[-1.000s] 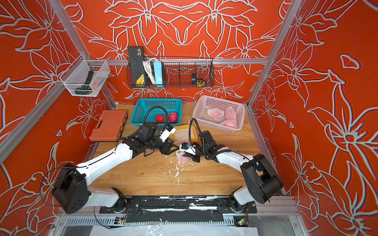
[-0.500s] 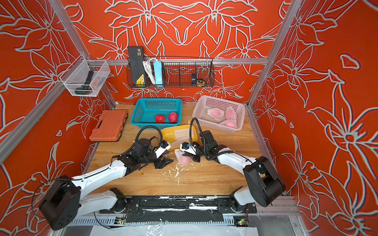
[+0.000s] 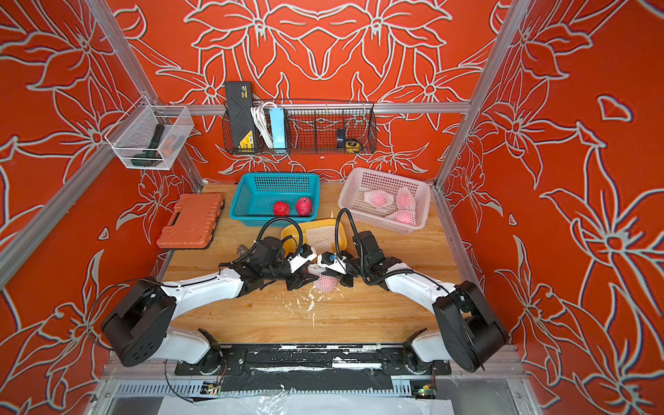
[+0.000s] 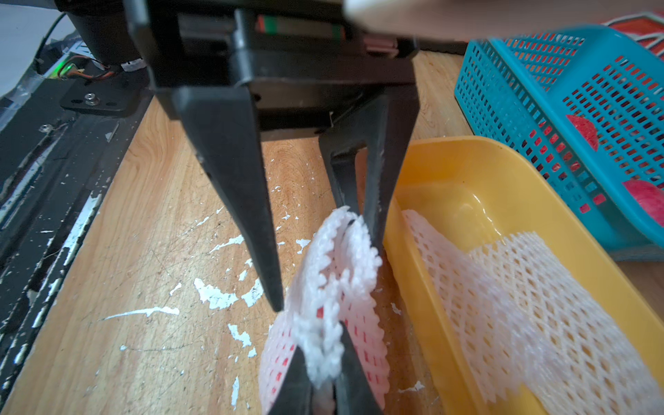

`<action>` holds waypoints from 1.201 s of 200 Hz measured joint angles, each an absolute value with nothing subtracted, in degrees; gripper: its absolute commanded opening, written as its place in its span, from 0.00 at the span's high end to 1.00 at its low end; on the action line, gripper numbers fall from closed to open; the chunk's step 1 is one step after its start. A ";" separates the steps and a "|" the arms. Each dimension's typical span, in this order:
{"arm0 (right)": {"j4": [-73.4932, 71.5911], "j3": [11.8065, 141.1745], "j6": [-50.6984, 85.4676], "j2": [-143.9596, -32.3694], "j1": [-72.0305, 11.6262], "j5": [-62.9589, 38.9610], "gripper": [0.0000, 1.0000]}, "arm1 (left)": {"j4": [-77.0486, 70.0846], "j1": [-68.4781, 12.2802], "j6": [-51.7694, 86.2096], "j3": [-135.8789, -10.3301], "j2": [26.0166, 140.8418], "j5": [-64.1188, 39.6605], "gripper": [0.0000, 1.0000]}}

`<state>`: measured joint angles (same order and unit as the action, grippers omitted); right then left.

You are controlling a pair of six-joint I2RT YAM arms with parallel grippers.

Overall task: Remove foam nets from apples
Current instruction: Remove the foam net from the apple.

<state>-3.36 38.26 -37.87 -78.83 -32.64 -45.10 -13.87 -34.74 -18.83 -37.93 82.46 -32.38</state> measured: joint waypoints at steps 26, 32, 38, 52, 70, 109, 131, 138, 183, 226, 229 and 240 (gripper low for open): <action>-3.42 38.09 -37.87 -78.67 -32.64 -45.10 0.85 | -13.87 -35.31 -19.55 -38.87 83.00 -32.56 0.80; -3.42 38.06 -38.02 -78.67 -32.64 -45.17 0.84 | -13.87 -35.46 -19.44 -39.09 83.00 -32.51 0.84; -3.40 38.06 -38.13 -78.61 -32.64 -45.17 0.83 | -13.80 -35.62 -19.46 -39.33 83.00 -32.36 0.86; -3.40 38.04 -38.06 -78.30 -32.62 -45.04 0.81 | -13.65 -35.77 -19.55 -39.81 83.00 -32.10 0.89; -3.27 38.06 -38.04 -77.45 -32.62 -44.88 0.79 | -12.95 -36.07 -19.55 -40.45 82.81 -31.81 0.90; -3.16 38.04 -38.04 -76.09 -32.23 -44.86 0.78 | -12.03 -36.53 -19.51 -41.19 81.54 -31.14 0.90; -2.87 38.04 -38.11 -75.90 -32.14 -44.88 0.78 | -11.49 -36.77 -19.46 -41.19 81.10 -30.46 0.90; -2.74 38.04 -38.11 -75.77 -32.14 -44.86 0.79 | -11.38 -36.84 -19.46 -41.19 80.88 -30.33 0.90; -1.89 38.04 -38.00 -73.32 -32.08 -44.77 0.86 | -10.28 -37.45 -19.29 -41.67 78.15 -29.82 0.81; -1.56 38.06 -37.36 -69.67 -32.01 -44.60 0.94 | -8.60 -37.52 -18.35 -43.75 76.14 -29.12 0.62; -1.50 38.06 -37.32 -69.36 -31.97 -44.51 0.94 | -8.60 -37.52 -18.68 -43.83 75.90 -29.04 0.59; -1.26 38.09 -37.15 -68.31 -31.88 -44.12 0.95 | -8.56 -37.52 -18.02 -44.03 75.05 -28.58 0.45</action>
<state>-1.26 38.09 -37.15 -68.31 -31.88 -44.12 -8.56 -37.52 -18.02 -44.03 75.05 -28.58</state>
